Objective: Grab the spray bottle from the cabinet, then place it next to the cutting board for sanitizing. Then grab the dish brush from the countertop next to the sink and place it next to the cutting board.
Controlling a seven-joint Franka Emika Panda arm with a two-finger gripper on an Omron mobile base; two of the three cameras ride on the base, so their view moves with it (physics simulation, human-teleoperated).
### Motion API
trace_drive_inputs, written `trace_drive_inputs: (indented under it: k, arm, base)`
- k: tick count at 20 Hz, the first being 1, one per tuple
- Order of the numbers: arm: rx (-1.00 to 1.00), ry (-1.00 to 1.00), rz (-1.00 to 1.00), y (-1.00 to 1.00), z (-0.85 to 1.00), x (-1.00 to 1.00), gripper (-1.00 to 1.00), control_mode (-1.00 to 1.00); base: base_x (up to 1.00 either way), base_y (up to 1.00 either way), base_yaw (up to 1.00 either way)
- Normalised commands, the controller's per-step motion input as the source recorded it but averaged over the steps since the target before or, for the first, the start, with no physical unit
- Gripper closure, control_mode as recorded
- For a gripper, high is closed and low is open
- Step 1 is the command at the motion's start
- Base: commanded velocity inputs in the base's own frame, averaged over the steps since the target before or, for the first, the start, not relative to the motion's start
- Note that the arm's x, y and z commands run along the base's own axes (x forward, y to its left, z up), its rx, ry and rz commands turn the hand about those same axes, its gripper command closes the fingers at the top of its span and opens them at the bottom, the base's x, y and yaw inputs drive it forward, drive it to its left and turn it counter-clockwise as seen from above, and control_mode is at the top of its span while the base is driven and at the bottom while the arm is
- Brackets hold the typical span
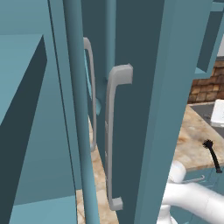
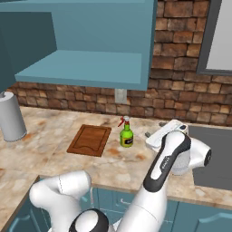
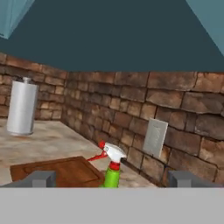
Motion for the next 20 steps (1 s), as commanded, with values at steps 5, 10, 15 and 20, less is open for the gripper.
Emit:
trace_drive_inputs:
  k: [5, 10, 15, 20]
  arm:
    - [-0.26, 0.37, -0.08, -0.4, 0.53, -0.3, -1.0, -1.0]
    - [-0.23, 0.4, -0.05, -0.66, 0.27, -0.22, -1.0, -1.0]
    - [-0.24, 0.44, -0.17, -0.35, -0.04, -0.34, -1.0, -1.0]
    - [-0.11, 0.17, -0.19, -0.07, -0.2, -0.58, -1.0, -1.0]
  base:
    - [0.0, 0.0, 0.0]
    - [0.0, 0.0, 0.0]
    - [0.0, 0.0, 0.0]
    - [0.0, 0.0, 0.0]
